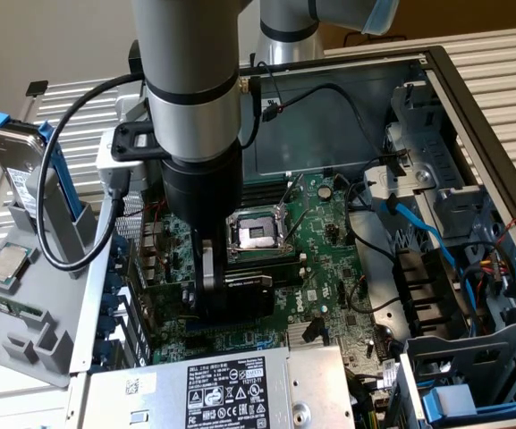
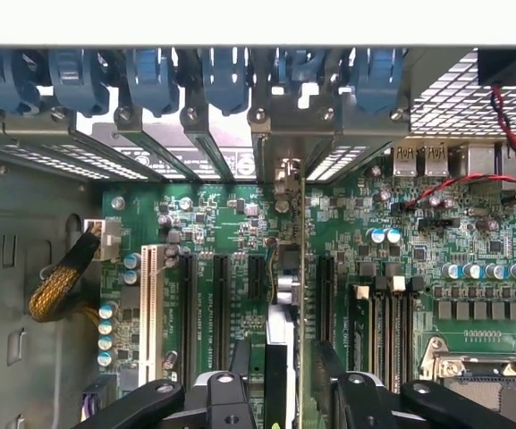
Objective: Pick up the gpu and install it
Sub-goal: 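Insert the gpu into the slot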
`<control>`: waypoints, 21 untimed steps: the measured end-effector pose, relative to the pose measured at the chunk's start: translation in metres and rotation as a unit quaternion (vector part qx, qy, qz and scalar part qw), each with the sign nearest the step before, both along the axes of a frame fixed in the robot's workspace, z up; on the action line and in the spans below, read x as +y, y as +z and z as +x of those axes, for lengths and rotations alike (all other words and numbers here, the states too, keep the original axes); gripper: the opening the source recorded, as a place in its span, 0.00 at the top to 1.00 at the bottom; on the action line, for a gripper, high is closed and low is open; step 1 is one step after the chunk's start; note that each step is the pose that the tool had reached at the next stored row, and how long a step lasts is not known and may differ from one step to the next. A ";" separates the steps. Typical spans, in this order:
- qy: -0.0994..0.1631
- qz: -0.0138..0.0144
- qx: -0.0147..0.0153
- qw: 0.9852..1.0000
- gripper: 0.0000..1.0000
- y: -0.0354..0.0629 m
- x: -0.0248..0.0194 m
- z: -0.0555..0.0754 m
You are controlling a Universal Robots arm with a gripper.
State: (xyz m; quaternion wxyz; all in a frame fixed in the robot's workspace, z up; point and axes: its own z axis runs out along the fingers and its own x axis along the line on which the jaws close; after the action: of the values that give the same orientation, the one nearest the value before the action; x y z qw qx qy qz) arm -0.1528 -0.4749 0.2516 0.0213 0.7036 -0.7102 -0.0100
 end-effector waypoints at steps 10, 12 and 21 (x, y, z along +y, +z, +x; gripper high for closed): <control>0.000 0.000 0.000 1.000 0.59 0.0183 0.0000 0.000; 0.000 0.000 0.000 1.000 0.59 0.0210 0.0000 0.000; 0.000 0.000 0.000 1.000 0.59 0.0335 0.0000 0.000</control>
State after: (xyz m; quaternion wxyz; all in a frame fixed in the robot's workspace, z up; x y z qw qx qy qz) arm -0.1528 -0.4749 0.2851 0.0211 0.7036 -0.7102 -0.0101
